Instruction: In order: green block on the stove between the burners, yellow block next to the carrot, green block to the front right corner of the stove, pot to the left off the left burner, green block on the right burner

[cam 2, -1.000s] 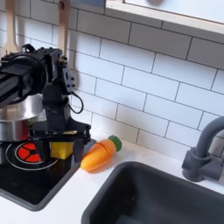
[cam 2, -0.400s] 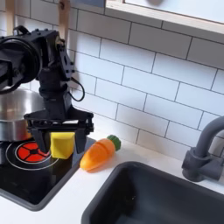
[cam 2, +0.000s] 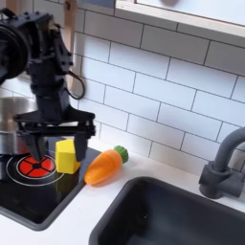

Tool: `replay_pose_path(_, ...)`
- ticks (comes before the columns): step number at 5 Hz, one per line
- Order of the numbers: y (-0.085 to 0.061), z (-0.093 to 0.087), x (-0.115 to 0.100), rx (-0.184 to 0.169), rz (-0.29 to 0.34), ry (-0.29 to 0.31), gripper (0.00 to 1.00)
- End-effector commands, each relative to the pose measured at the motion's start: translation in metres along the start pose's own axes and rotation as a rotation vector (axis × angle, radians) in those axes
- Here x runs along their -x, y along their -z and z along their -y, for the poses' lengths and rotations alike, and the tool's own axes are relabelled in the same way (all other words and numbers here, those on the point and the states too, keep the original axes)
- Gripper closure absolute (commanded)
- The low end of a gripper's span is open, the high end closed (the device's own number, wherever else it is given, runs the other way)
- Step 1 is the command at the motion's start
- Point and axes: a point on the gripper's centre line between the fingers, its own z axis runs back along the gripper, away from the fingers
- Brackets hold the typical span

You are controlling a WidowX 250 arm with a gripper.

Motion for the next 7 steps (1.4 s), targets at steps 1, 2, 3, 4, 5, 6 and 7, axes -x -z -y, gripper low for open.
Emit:
replay_pose_path(1,-0.019,-0.044,0.022,-0.041,0.016,-0.151,0.0)
replay_pose_path(2,-0.016,-0.052,0.022,-0.095,0.029,-0.244,0.0)
replay_pose_path(3,-0.016,-0.053,0.021,-0.122,0.034,-0.284,0.0)
replay_pose_path(4,-0.014,-0.061,0.018,-0.126,0.033,-0.317,0.0)
replay_pose_path(5,-0.014,-0.067,0.014,-0.133,0.034,-0.338,0.0)
replay_pose_path(6,-0.013,-0.078,0.006,-0.144,0.04,-0.364,0.0)
replay_pose_path(7,-0.009,-0.087,-0.002,-0.152,0.038,-0.371,0.0)
